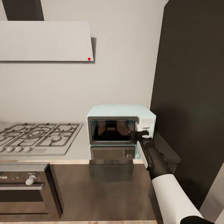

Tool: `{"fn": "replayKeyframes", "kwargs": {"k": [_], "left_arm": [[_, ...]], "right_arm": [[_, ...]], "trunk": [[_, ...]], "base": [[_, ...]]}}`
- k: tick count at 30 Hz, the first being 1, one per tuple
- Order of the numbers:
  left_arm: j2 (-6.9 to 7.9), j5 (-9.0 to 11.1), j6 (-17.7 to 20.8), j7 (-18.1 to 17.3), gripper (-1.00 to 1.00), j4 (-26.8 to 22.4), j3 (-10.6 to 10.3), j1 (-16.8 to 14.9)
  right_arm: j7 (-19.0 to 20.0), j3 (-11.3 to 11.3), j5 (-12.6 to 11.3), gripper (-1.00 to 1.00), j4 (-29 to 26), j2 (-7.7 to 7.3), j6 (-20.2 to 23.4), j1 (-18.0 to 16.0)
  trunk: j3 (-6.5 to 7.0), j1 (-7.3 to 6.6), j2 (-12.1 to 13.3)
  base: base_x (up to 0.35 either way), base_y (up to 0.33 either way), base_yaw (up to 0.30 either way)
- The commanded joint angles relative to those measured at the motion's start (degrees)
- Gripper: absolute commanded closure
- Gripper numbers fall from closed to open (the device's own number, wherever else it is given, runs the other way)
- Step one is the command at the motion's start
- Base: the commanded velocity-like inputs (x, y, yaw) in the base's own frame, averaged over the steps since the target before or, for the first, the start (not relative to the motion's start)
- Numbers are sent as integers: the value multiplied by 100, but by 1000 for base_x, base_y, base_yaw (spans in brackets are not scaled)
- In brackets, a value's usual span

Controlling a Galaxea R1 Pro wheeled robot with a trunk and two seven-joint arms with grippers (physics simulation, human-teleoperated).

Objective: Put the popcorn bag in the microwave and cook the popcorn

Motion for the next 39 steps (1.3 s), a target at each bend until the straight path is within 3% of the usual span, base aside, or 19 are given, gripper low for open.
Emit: {"fn": "replayKeyframes", "kwargs": {"k": [1, 16, 39], "left_arm": [[-1, 58, -6, 0, -100, -3, 1, -1], [2, 58, -6, 2, -100, -3, 1, -1], [15, 58, -5, 0, -100, -3, 1, -1]], "right_arm": [[-2, 7, 58, -100, -6, 3, -2, -4], [24, 7, 17, -100, 29, 0, -454, -4], [19, 3, 23, -100, 73, -7, -464, -4]], "trunk": [[-6, 0, -3], [-6, 0, -3], [-6, 0, -3]], "base": [[0, 0, 0], [0, 0, 0], [28, 0, 0]]}}
